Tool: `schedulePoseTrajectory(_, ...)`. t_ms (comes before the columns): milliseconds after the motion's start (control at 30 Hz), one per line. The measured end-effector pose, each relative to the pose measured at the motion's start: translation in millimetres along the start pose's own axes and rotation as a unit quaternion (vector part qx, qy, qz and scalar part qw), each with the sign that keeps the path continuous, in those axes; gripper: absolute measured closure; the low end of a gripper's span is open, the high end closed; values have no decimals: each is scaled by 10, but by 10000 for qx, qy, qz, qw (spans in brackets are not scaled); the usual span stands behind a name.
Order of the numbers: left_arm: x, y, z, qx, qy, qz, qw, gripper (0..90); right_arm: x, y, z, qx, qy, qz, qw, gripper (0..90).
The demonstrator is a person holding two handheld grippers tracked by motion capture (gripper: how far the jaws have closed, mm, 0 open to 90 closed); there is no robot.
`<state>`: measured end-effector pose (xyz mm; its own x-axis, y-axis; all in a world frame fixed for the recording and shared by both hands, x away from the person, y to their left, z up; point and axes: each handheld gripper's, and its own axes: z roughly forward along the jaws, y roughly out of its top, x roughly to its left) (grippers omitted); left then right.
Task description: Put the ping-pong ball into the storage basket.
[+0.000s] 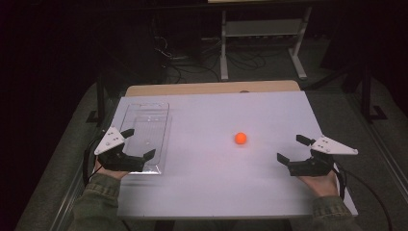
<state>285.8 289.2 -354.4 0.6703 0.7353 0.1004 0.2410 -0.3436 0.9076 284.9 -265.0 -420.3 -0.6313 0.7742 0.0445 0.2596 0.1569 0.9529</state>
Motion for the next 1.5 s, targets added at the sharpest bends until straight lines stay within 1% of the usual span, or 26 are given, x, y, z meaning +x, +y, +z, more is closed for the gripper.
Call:
schedulePoseTrajectory(133,-2,46,40,87,-46,73,9999,0,3,0,0,8,0,-9,10000,0)
schedulePoseTrajectory(233,-5,76,66,126,-81,81,9999,0,3,1,0,10,2,-6,10000,0)
schedulePoseTrajectory(367,-11,123,90,190,-133,161,9996,0,-2,2,-3,4,7,-21,10000,0)
schedulePoseTrajectory(400,-13,158,93,209,-152,221,9994,0,-2,2,-4,4,6,-22,10000,0)
schedulePoseTrajectory(533,-14,196,101,201,-184,236,9994,0,1,3,-4,7,11,-22,10000,0)
schedulePoseTrajectory(700,-20,235,132,288,-234,291,9989,0,4,3,-6,14,15,-24,10000,0)
schedulePoseTrajectory(733,-18,242,142,319,-243,329,9987,0,4,3,-6,14,15,-24,10000,0)
schedulePoseTrajectory(833,-28,253,175,367,-279,339,9984,0,7,2,-2,25,24,-33,10000,0)
schedulePoseTrajectory(867,-29,262,189,416,-283,376,9980,0,7,2,-1,26,27,-37,10000,0)
schedulePoseTrajectory(1067,-43,320,243,498,-349,507,9969,0,12,1,2,49,31,-51,10000,0)
schedulePoseTrajectory(1500,-60,414,348,709,-475,674,9941,0,14,0,6,64,32,-56,10000,0)
